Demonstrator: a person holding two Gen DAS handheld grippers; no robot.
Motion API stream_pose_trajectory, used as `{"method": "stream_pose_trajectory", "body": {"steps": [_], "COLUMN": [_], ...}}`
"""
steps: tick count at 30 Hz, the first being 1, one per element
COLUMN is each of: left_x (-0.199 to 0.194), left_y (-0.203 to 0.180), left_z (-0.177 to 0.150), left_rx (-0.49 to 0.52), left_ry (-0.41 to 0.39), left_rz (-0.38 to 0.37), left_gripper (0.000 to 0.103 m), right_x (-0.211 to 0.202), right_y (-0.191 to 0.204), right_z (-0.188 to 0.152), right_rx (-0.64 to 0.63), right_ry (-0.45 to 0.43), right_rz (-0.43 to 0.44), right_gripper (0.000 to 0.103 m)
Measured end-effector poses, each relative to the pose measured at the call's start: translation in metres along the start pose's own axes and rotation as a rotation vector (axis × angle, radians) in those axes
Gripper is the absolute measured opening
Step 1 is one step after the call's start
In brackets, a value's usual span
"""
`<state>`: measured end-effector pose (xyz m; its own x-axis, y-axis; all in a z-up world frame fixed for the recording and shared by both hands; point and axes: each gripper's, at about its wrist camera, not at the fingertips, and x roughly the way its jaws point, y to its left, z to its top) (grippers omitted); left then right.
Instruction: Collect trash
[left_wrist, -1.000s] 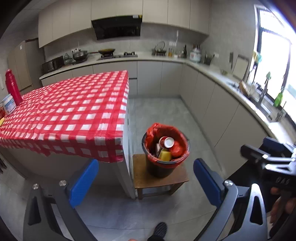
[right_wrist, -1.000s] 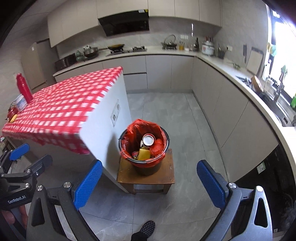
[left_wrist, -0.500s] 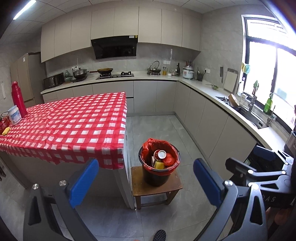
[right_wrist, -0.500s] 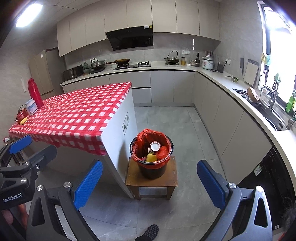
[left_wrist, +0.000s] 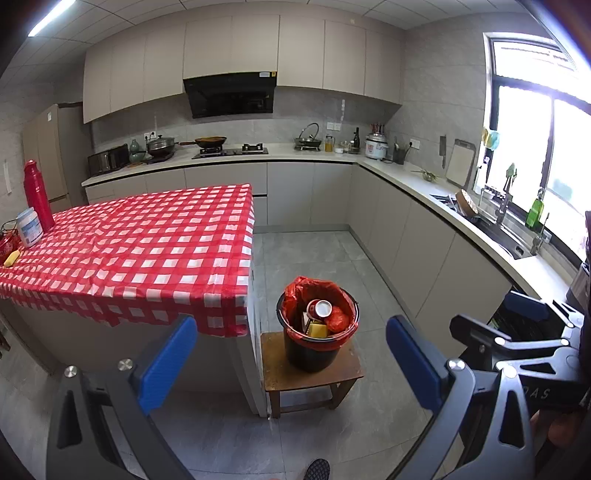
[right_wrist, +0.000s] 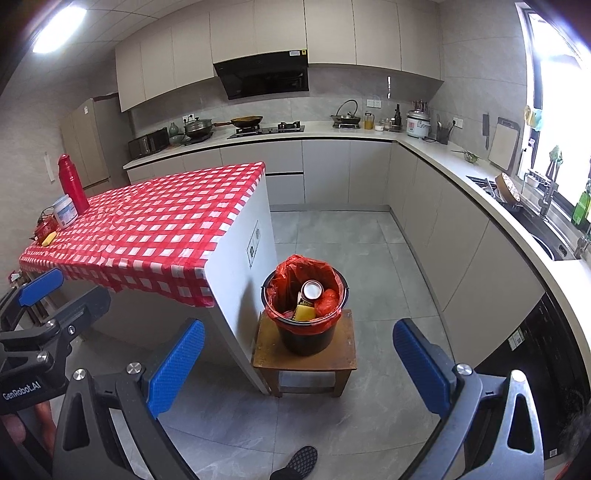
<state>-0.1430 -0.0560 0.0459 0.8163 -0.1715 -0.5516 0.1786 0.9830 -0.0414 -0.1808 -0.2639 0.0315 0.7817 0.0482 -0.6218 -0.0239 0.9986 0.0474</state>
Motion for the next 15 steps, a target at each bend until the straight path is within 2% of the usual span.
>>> {"method": "stream_pose_trajectory", "body": {"steps": [15], "left_x": [-0.002], "left_y": [0.001], "left_z": [0.003], "left_rx": [-0.012], "left_ry": [-0.001], "left_rz": [-0.015], "left_gripper": [0.103], "right_x": [0.010], "right_y": [-0.004], "right_z": [0.009], "right_rx": [0.001], "right_ry": [0.005], "right_rz": [-0.002], "right_gripper": [0.103]}}
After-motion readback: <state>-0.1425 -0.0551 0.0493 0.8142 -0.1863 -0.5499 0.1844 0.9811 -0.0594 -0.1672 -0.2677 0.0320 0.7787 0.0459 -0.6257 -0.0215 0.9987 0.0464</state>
